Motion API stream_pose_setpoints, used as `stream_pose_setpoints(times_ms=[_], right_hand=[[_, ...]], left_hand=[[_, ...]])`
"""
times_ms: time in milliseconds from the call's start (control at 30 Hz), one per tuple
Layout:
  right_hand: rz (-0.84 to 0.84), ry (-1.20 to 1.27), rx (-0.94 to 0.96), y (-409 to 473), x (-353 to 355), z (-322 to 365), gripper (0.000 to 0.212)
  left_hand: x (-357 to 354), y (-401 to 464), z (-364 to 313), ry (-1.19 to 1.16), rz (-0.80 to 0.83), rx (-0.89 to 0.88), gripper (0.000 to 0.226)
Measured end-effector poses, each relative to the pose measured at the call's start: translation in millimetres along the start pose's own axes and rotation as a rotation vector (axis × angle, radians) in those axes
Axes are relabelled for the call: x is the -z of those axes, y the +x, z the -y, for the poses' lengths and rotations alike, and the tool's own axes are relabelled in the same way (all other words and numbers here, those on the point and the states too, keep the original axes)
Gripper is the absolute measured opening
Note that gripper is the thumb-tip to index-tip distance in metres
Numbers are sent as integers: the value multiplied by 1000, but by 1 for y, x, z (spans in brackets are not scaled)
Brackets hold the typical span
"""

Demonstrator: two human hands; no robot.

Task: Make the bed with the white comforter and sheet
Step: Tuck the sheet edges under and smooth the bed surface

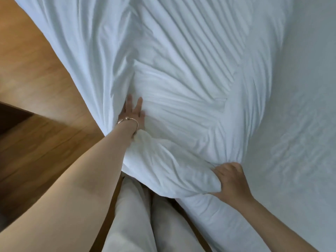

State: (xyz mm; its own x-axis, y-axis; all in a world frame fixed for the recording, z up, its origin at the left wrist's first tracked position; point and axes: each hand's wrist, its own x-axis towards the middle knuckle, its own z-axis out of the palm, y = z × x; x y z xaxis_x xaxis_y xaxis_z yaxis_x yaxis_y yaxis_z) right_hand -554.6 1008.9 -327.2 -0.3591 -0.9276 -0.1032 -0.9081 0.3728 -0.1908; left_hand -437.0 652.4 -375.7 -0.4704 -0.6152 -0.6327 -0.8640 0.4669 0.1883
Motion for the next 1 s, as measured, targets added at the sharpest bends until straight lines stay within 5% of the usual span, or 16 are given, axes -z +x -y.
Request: stream_pose_setpoints(times_ms=[100, 267, 400, 533, 667, 867, 1000], right_hand=[[270, -29, 62, 29, 23, 14, 76], [548, 200, -20, 80, 70, 38, 68], [703, -77, 200, 133, 66, 44, 102], [1063, -251, 223, 146, 48, 60, 96], [1037, -261, 178, 143, 45, 62, 91], [528, -195, 283, 93, 43, 28, 93], [703, -223, 311, 85, 49, 29, 95]], left_hand=[[-2, -14, -28, 71, -13, -5, 61], [-59, -86, -75, 254, -7, -537, 56], [-82, -110, -67, 256, -4, -450, 58], [-77, -99, -49, 86, 57, -406, 61], [-70, -88, -47, 27, 95, -424, 56], [-77, -98, -60, 61, 56, -368, 58], [-85, -106, -70, 106, 11, -370, 55]])
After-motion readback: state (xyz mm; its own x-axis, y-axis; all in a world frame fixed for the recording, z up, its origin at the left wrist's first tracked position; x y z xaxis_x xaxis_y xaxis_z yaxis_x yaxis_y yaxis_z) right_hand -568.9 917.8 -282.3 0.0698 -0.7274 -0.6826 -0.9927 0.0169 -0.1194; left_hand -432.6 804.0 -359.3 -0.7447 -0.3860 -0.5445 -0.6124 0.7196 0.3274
